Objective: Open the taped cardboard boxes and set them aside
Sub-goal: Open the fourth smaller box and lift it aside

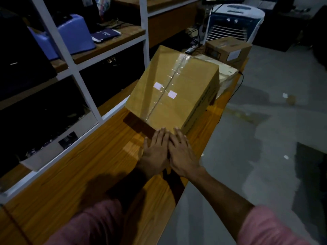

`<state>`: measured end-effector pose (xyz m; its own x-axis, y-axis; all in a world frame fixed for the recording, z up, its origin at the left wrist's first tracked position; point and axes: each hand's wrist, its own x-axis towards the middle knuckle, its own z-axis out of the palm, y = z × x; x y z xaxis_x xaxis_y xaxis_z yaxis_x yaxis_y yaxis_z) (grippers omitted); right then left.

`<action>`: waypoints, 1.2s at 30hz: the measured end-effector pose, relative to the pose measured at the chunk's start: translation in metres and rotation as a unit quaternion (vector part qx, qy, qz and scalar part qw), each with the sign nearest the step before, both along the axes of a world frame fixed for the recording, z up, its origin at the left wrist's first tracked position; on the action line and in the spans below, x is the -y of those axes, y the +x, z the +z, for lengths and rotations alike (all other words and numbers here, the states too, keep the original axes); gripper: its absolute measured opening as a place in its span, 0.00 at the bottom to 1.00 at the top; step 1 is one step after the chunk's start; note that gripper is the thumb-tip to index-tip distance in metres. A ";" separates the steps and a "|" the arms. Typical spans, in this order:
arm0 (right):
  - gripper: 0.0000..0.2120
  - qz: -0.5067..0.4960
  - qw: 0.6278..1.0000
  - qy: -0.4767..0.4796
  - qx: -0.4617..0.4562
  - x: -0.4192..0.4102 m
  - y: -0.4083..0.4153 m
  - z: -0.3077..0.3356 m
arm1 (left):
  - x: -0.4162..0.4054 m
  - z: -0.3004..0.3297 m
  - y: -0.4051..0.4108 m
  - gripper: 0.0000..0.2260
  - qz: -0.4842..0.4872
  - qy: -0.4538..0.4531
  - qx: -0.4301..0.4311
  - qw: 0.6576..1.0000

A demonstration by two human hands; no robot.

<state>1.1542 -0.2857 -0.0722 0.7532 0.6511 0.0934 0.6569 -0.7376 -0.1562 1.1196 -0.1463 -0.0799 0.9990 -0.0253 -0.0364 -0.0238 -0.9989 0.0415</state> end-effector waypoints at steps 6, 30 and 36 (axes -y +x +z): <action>0.28 0.026 0.996 0.029 -0.083 0.004 -0.044 -0.028 | -0.013 0.006 -0.048 0.34 0.011 -0.017 -0.040 0.999; 0.17 0.002 0.896 0.441 -0.048 0.019 -0.105 0.054 | 0.001 0.093 -0.168 0.34 0.168 -0.068 0.231 0.956; 0.16 0.054 0.879 0.465 -0.084 0.006 -0.141 0.070 | 0.007 0.089 -0.215 0.36 0.260 -0.097 0.267 0.923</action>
